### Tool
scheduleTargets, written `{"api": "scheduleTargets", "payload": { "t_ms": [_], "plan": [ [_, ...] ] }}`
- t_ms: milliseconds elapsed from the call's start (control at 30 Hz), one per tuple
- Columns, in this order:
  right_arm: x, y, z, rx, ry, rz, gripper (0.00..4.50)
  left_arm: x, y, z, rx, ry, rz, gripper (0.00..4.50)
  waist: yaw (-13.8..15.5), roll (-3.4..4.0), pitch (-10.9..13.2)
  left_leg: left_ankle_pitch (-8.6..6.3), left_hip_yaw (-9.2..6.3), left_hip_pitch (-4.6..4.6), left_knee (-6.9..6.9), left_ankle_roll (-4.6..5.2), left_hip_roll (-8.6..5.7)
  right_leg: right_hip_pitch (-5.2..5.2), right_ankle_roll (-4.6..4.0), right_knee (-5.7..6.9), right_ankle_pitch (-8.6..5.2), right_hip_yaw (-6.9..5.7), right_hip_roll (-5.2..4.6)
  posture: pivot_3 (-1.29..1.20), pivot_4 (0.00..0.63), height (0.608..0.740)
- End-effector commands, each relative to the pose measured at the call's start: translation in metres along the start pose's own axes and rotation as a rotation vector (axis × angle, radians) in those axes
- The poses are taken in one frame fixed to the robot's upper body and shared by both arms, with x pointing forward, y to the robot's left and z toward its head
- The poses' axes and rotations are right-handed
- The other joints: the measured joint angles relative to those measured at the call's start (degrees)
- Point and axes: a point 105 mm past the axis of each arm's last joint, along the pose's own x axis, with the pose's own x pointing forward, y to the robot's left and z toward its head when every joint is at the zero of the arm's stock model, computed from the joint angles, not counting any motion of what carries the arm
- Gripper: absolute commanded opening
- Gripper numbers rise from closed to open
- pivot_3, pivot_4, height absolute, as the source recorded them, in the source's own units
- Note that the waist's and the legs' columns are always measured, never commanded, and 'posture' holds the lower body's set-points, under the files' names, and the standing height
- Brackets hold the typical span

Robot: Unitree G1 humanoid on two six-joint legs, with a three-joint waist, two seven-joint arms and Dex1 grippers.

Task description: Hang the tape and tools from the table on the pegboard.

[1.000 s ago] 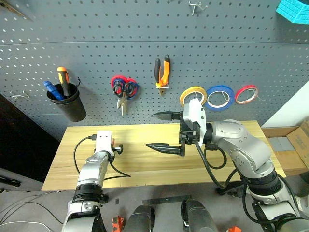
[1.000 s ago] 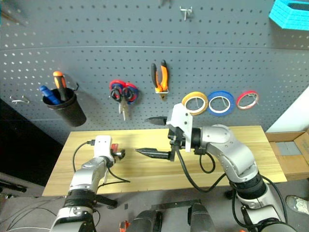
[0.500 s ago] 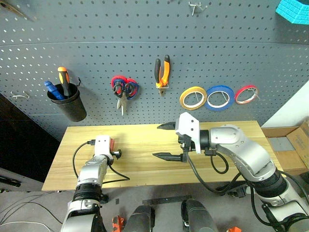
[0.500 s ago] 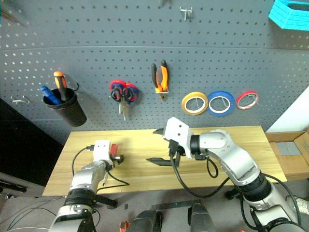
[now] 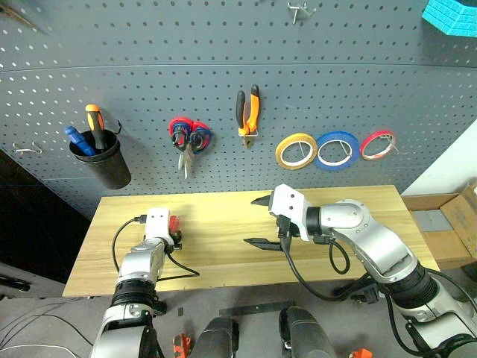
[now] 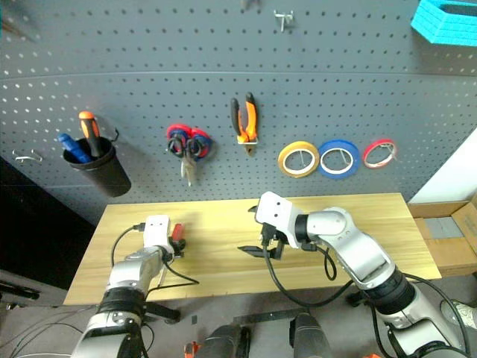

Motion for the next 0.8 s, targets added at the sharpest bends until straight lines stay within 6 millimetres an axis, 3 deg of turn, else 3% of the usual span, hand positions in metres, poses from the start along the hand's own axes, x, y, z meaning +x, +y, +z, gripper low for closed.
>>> {"api": "scheduleTargets", "payload": {
  "t_ms": [33, 67, 133, 267, 400, 667, 800],
  "plan": [
    [-0.003, -0.006, 0.018, -0.022, -0.080, -0.007, 4.50, -0.016, -0.001, 0.021, 0.015, -0.127, -0.028, 1.00, 0.0, 0.00, 0.0, 0.00, -0.01, -0.02, 0.00, -0.01, 0.00, -0.03, 0.00, 0.00, 0.00, 0.01, 0.00, -0.11, 0.179, 0.740],
    [-0.004, -0.007, 0.026, -0.018, -0.118, 0.004, 4.50, -0.028, 0.004, 0.042, 0.063, -0.278, 0.012, 0.79, 0.0, -0.02, 0.0, 0.00, -0.03, -0.05, 0.00, -0.01, 0.01, -0.04, -0.01, 0.00, 0.00, -0.01, 0.00, -0.09, 0.169, 0.740],
    [-0.005, -0.008, 0.038, -0.018, -0.174, 0.031, 4.50, -0.055, 0.009, 0.074, 0.073, -0.514, 0.062, 0.79, 0.1, -0.02, 0.0, -0.01, -0.04, -0.07, 0.00, -0.02, 0.03, -0.07, -0.02, -0.01, 0.01, -0.01, 0.00, -0.08, 0.163, 0.740],
    [-0.009, 0.001, 0.060, -0.048, -0.295, 0.134, 4.50, -0.106, 0.006, 0.110, 0.126, -0.874, 0.064, 0.79, 1.0, -0.07, 0.0, -0.01, -0.04, -0.10, 0.00, -0.02, 0.03, -0.04, -0.02, -0.10, 0.01, -0.03, -0.01, -0.04, 0.143, 0.740],
    [-0.014, 0.005, 0.078, -0.061, -0.387, 0.200, 4.50, -0.131, 0.008, 0.129, 0.163, -1.005, 0.111, 0.79, 1.3, -0.09, -0.1, -0.01, -0.02, -0.10, -0.02, -0.02, 0.00, -0.01, -0.02, -0.15, 0.01, -0.03, -0.01, -0.01, 0.129, 0.740],
    [-0.009, 0.002, 0.090, -0.110, -0.431, 0.259, 4.50, -0.212, 0.016, 0.222, 0.228, -1.358, 0.232, 0.79, 2.6, -0.42, -0.3, 0.00, -0.04, -0.10, 0.00, -0.02, 0.00, -0.04, -0.02, -0.06, 0.01, -0.07, 0.11, 0.04, 0.104, 0.740],
    [-0.005, -0.004, 0.105, -0.161, -0.464, 0.235, 4.50, -0.226, 0.021, 0.246, 0.176, -1.410, 0.221, 0.79, 2.7, -0.38, -0.4, 0.03, 0.00, -0.09, 0.00, -0.09, -0.05, -0.06, -0.01, -0.04, 0.02, -0.03, 0.23, 0.05, 0.102, 0.740]
  ]
}}
